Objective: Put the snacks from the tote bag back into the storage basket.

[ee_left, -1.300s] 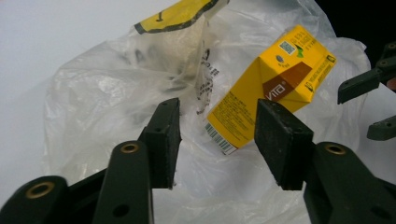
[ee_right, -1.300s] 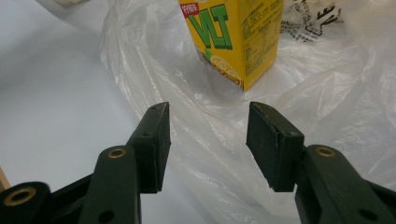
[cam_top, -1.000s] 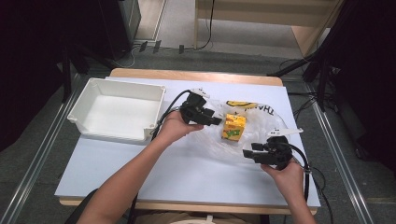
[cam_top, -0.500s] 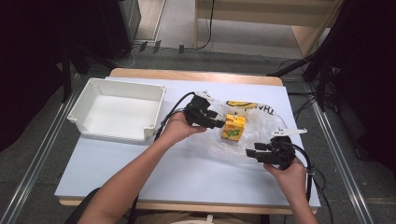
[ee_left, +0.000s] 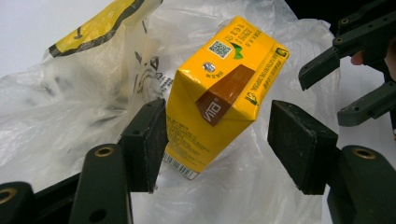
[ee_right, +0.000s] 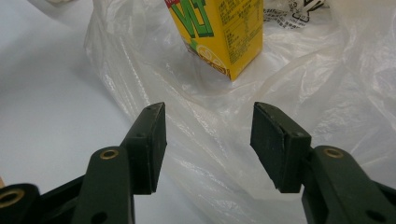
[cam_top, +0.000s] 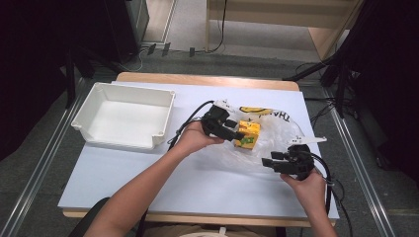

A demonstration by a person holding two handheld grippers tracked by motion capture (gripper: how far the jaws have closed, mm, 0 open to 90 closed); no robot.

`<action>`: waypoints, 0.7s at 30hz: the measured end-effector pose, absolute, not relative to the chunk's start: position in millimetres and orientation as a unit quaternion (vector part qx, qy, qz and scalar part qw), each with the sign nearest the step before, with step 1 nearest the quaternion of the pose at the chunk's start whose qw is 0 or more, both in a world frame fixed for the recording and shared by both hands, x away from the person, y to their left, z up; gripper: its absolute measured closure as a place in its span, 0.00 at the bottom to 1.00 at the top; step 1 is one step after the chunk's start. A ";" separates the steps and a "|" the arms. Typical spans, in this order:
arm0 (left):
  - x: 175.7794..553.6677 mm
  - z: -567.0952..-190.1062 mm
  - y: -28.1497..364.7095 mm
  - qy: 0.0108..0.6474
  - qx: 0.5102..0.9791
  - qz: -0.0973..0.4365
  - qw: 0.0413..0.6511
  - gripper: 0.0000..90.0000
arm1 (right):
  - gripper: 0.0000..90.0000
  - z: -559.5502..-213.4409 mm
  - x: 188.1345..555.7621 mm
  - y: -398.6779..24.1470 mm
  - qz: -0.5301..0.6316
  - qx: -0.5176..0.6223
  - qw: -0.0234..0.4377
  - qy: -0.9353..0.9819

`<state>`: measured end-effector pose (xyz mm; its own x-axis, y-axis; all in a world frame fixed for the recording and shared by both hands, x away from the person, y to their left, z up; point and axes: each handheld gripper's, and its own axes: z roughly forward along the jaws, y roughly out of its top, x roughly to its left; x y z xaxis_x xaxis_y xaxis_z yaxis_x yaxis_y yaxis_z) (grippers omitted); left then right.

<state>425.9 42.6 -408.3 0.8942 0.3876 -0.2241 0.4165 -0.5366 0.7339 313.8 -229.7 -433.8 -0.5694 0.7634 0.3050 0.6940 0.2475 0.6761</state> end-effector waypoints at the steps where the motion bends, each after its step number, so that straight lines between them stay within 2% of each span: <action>1: 426.4 -409.3 41.7 0.228 0.877 -0.016 0.423 0.43 | 0.52 -434.0 313.7 -230.2 0.403 0.463 0.042 0.789; 13: 432.4 -426.7 21.7 0.197 0.885 0.001 0.423 0.38 | 0.50 -435.3 311.1 -226.0 0.412 0.466 0.036 0.782; 21: 435.0 -434.5 10.3 0.182 0.883 -0.006 0.432 0.36 | 0.50 -436.8 309.0 -228.8 0.407 0.469 0.038 0.783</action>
